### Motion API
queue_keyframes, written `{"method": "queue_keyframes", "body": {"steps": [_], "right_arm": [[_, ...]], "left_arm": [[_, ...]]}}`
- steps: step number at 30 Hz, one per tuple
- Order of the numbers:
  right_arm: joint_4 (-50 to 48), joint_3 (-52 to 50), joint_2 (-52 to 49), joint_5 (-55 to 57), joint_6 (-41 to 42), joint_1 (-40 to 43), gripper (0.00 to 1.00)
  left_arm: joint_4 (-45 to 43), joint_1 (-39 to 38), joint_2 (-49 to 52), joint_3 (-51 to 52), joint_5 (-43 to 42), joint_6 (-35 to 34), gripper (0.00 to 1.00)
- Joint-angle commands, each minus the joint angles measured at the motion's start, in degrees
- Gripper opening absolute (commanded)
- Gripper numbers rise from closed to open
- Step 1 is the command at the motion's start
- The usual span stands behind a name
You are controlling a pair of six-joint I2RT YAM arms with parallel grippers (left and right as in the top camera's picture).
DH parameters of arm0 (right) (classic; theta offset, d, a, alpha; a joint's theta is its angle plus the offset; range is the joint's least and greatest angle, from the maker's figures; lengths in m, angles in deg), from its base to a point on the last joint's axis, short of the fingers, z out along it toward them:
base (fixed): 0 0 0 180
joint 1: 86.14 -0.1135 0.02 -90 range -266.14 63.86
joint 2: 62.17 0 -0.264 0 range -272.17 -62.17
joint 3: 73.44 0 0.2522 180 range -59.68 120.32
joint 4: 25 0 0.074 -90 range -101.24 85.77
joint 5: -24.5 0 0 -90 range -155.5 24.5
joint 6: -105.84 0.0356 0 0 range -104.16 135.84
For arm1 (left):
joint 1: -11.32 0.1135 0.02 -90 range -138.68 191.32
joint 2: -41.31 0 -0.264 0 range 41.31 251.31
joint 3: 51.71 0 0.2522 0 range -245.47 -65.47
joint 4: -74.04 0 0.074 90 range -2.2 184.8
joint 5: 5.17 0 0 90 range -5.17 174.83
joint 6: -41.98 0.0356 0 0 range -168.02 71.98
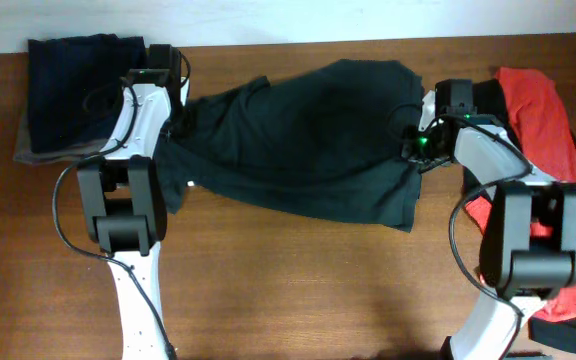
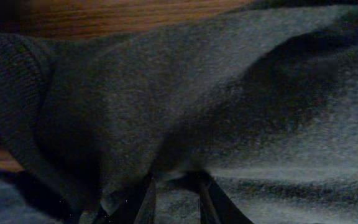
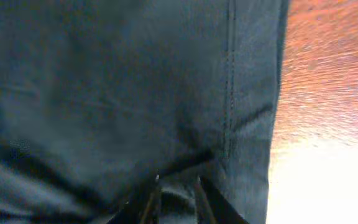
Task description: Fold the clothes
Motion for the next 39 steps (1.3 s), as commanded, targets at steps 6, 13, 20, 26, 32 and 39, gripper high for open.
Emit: {"method": "queue_keyframes", "body": {"steps": [6,13,20,26,32,39], "right_arm": [[-0.26,0.81,-4.02,8.35,-0.96,0.22,0.22],[2.82,0.81,-4.07,14.45,-2.71,1.95,0.21],[4.42,1.38,-4.04,18.64,-2.73,6.54,0.21],[11.17,9.03,-4.02,18.88,-4.02,8.04,0.31],[22.71,23.43,-4.0,18.45,-3.72,8.04,0.75],[28.94,35.71,-4.0,4.24,-3.78,8.02,0.96]], "left_arm": [[0.2,-0.22,1.73,-0.94,-0.22,-0.24,0.24],[-0.26,1.05,1.75,-0.94,0.9,0.07,0.24],[-1.81,2.89,1.73,-0.96,3.78,0.07,0.24],[0.85,1.62,1.57,-6.03,3.8,0.31,0.25],[6.19,-1.14,1.57,-17.81,3.78,0.31,0.63],[5.49,-4.92,1.57,-26.08,-4.98,0.28,0.72]]}}
